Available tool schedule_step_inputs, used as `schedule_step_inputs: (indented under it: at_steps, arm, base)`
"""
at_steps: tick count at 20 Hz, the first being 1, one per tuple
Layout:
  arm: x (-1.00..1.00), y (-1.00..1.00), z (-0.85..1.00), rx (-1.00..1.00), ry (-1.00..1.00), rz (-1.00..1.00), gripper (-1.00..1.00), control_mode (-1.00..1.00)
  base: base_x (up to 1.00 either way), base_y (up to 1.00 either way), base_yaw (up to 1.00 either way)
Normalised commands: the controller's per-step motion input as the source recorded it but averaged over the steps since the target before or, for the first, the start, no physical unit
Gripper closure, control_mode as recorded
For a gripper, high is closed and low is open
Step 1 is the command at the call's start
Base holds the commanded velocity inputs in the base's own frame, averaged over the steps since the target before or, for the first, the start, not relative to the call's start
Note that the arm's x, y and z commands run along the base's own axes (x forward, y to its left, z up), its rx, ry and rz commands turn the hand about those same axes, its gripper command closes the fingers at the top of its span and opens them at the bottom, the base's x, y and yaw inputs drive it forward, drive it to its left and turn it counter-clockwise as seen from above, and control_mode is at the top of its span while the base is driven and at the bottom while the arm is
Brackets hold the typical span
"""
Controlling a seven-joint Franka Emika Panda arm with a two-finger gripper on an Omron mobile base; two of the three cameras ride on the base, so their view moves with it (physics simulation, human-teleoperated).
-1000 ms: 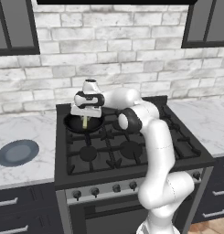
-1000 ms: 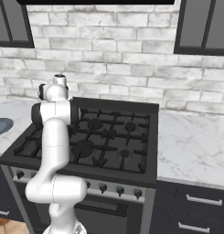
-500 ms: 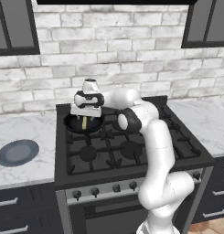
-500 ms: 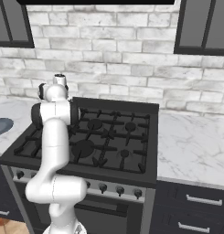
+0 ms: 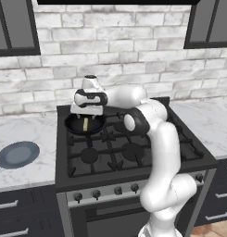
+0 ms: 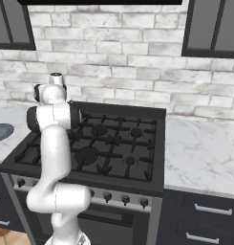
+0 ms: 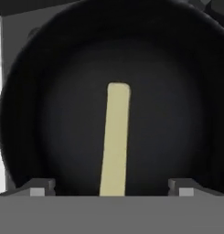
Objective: Pick up the butter stick and place it in the pan. Then turn on the burner for the pan.
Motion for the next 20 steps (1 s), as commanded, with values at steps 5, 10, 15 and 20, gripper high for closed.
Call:
schedule_step_inputs:
  at_steps: [5, 10, 15, 20]
  arm:
    - [-0.78, 0.00, 0.04, 0.00, -0.14, 0.00, -1.00, -1.00]
    - [-0.79, -0.09, 0.00, 0.00, -0.21, 0.00, -1.00, -1.00]
    - [-0.72, -0.09, 0.13, 0.00, -0.19, 0.00, -1.00, -1.00]
    - [-0.59, -0.06, 0.13, 0.00, -0.15, 0.00, -1.00, -1.00]
  base:
    - [0.00, 0.00, 0.00]
    - [0.00, 0.00, 0.00]
    - [0.00, 0.00, 0.00]
    - [0.00, 0.00, 0.00]
